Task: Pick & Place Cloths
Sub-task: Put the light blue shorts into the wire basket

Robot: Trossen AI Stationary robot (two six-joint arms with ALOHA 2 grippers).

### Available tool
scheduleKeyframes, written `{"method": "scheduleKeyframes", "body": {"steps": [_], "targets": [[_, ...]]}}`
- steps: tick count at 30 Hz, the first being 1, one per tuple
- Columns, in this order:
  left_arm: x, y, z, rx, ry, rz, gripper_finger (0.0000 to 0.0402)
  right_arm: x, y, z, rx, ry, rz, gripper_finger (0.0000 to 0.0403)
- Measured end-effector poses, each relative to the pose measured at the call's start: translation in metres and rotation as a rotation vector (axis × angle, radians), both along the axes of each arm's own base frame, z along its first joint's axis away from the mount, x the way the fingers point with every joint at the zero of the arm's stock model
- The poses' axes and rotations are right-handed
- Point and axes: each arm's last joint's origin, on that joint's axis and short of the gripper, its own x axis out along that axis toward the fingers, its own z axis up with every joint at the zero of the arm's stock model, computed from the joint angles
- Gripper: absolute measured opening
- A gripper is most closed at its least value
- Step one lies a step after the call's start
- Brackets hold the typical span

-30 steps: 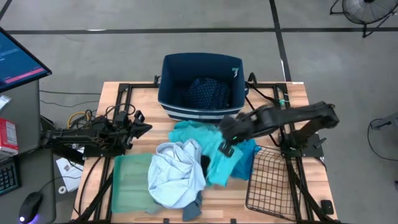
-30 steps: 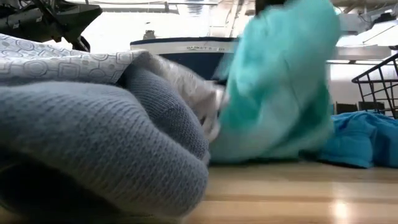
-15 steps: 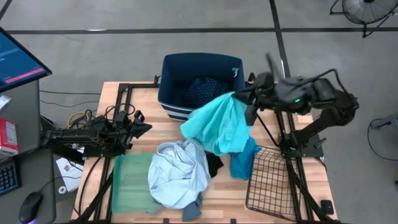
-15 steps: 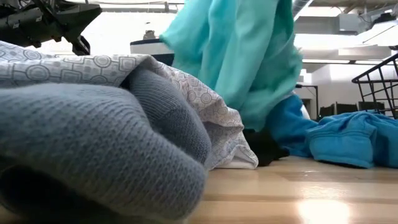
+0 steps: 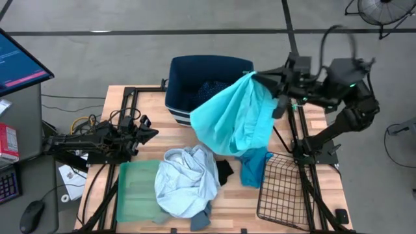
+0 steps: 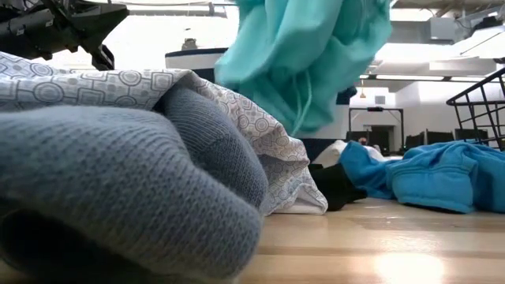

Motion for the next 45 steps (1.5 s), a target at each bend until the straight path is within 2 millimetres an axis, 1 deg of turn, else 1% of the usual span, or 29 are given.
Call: {"method": "scheduleKeyframes", "body": {"steps": [4,7,10,16,19,23,25,29,33,34,37,40,42,45], "targets": [[0.0,0.0,0.0,0.0,-0.004,0.002,0.0003,-0.008,-0.002,0.01,-0.037,-0.046,-0.004,0.0],[0.0,0.0,0.0,-0.001,-0.005,0.002,0.0003,-0.012,-0.003,0.014,-0.034,-0.061,-0.014,0.0],[0.0,0.0,0.0,-0.001,-0.005,0.003,0.0003,-0.019,0.001,0.017,-0.004,-0.063,0.001,0.0],[0.0,0.0,0.0,-0.001,-0.005,0.003,0.0003,-0.042,0.017,0.018,0.147,-0.04,0.103,0.0],[0.0,0.0,0.0,-0.001,-0.005,0.003,0.0003,-0.057,0.023,0.016,0.252,-0.038,0.179,0.0],[0.0,0.0,0.0,-0.001,-0.005,0.003,0.0003,-0.083,0.025,0.014,0.397,-0.028,0.267,0.0],[0.0,0.0,0.0,-0.001,-0.005,0.003,0.0003,-0.091,0.026,0.01,0.471,-0.006,0.27,0.0],[0.0,0.0,0.0,-0.001,-0.005,0.003,0.0003,-0.107,0.026,-0.004,0.631,0.096,0.267,0.0],[0.0,0.0,0.0,-0.001,-0.005,0.003,0.0003,-0.121,0.025,-0.027,0.811,0.288,0.214,0.0],[0.0,0.0,0.0,-0.001,-0.005,0.003,0.0003,-0.121,0.028,-0.03,0.872,0.314,0.22,0.0],[0.0,0.0,0.0,-0.001,-0.005,0.003,0.0003,-0.117,0.038,-0.032,0.922,0.363,0.294,0.0],[0.0,0.0,0.0,0.0,-0.005,0.004,0.0003,-0.115,0.045,-0.037,1.023,0.446,0.301,0.0],[0.0,0.0,0.0,0.0,-0.004,0.003,0.0003,-0.115,0.051,-0.042,1.05,0.514,0.331,0.0],[0.0,0.0,0.0,0.0,-0.005,0.004,0.0003,-0.112,0.064,-0.051,1.113,0.643,0.36,0.0]]}}
